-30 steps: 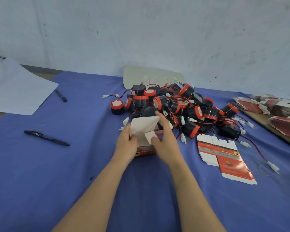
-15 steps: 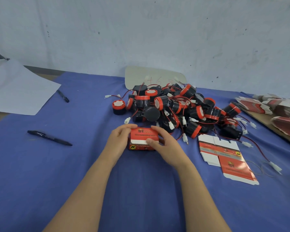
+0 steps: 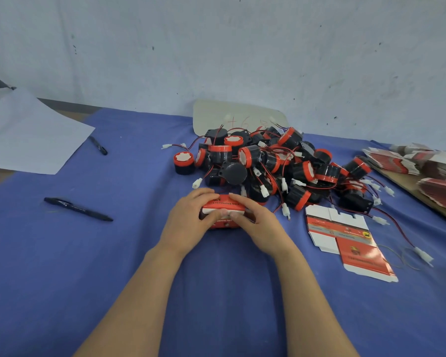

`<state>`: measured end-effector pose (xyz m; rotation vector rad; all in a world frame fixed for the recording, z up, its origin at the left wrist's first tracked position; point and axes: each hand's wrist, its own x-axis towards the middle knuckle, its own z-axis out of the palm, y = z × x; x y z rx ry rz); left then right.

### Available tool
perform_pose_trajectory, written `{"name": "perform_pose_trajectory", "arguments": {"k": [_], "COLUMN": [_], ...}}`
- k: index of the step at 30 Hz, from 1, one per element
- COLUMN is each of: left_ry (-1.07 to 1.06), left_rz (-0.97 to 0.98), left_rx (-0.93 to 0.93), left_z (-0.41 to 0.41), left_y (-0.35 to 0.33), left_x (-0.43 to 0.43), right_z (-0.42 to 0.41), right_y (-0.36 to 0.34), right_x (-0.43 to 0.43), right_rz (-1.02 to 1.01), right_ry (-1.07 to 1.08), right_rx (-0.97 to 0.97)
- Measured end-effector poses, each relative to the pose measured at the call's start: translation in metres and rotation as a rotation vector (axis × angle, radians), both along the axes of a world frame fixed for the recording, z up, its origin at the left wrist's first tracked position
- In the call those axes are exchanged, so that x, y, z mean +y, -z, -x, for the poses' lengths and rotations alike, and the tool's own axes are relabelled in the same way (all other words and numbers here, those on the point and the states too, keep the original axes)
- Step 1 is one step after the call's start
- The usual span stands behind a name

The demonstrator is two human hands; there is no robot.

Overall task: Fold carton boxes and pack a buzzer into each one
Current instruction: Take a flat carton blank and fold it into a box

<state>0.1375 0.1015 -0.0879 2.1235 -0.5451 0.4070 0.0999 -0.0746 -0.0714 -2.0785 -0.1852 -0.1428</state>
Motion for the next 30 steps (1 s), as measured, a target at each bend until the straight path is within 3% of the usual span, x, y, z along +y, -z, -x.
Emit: {"name": "perform_pose_trajectory", "arguments": {"k": [6, 9, 12, 15, 20, 26, 30], "left_ry": [-0.034, 0.051, 0.145, 0.163, 0.044, -0.157, -0.197], "left_rz": [0.109, 0.104, 0.077, 0.197, 0.252, 0.312, 0.557], "left_rx": [0.038, 0.083, 0.236, 0.391, 0.496, 0.546, 0.585], "left_z": [0.004, 0.005, 0.006, 0.009, 0.006, 0.014, 0.024], "left_y": [-0.005, -0.006, -0.007, -0.010, -0.009, -0.014, -0.021], "left_x": [-0.003, -0.005, -0.007, -0.010, -0.018, -0.035, -0.036], "right_z": [0.000, -0.001, -0.001, -0.003, -0.008, -0.006, 0.000], "right_y": [-0.001, -0.003, -0.007, -0.005, 0.001, -0.003, -0.007], "right_x": [0.005, 0.005, 0.006, 0.013, 0.026, 0.038, 0.048], "right_rz": [-0.052, -0.068, -0.156, -0.245, -0.355, -0.186, -0.301], "right_ry": [0.084, 0.039, 0.028, 0.139, 0.270, 0.316, 0.342], "right_rx": [-0.041, -0.022, 0.033, 0.050, 0.116, 0.138, 0.146]}}
